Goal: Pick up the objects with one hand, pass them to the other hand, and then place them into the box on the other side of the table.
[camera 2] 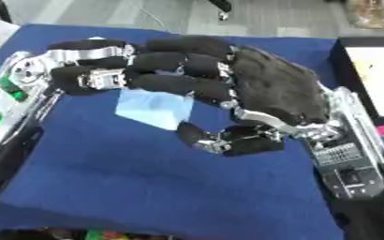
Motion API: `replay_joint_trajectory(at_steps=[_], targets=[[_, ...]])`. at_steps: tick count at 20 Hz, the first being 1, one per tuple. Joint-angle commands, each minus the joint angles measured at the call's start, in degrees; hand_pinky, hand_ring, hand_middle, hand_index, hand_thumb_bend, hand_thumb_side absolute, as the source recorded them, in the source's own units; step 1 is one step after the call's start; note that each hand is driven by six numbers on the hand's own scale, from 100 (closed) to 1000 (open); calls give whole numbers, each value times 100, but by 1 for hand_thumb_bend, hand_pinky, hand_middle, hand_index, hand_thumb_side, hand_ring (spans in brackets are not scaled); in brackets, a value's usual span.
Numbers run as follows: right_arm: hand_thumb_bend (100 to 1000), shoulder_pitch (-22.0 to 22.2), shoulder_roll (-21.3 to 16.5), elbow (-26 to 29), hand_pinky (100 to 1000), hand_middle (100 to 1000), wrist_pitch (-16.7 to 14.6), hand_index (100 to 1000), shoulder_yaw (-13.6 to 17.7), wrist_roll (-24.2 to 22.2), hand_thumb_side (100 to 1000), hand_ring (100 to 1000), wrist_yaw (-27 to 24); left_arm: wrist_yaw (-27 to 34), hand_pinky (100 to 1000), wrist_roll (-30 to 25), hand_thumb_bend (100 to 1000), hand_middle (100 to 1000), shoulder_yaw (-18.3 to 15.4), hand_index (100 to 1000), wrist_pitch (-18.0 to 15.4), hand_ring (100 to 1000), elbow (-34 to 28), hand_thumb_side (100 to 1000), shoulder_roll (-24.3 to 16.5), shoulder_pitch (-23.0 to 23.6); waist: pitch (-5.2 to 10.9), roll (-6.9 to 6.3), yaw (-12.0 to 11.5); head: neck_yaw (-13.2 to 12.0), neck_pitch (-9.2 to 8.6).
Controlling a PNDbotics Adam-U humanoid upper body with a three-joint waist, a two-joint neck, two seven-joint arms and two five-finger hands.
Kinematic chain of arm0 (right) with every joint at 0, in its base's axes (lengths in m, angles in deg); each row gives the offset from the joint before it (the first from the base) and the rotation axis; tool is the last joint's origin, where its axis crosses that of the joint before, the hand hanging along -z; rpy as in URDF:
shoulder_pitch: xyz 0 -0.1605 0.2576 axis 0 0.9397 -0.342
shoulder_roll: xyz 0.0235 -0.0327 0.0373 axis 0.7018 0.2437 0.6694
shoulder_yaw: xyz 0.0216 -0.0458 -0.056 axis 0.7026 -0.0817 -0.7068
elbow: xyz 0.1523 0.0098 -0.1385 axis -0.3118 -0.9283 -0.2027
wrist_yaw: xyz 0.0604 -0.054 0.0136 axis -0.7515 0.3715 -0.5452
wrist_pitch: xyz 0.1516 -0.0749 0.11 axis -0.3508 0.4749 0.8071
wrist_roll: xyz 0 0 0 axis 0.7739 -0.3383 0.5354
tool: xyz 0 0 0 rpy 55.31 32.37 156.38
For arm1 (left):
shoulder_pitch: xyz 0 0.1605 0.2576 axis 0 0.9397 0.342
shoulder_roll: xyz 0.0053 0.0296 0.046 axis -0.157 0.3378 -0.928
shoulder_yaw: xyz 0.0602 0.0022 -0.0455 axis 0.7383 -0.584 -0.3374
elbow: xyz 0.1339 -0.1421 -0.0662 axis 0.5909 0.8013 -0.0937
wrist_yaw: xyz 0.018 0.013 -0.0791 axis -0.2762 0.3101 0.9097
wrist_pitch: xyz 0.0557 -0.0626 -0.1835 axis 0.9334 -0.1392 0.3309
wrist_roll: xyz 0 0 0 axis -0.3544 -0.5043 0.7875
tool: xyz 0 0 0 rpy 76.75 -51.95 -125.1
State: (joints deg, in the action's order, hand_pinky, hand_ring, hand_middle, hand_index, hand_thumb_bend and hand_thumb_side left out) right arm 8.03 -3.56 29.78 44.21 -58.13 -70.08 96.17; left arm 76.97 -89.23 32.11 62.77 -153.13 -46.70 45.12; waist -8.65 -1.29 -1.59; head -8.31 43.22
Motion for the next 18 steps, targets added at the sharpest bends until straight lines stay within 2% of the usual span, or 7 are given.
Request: replay_joint_trajectory(at_steps=[1, 18], targets=[[100, -117, -22, 156, 922, 935, -2, 1000, -16, -75, 100, 1000, -85, -35, 741, 62, 100, 280, -118, 588, 31, 425, 8, 678, 2, -97, 81, 1, -8, 4, -1], [102, -131, -46, 230, 914, 934, 39, 1000, 15, -194, 100, 1000, -230, -74, 743, 322, 100, 278, -280, 586, -79, 424, 197, 667, 50, -106, 94, 7, -2, 0, -8]])
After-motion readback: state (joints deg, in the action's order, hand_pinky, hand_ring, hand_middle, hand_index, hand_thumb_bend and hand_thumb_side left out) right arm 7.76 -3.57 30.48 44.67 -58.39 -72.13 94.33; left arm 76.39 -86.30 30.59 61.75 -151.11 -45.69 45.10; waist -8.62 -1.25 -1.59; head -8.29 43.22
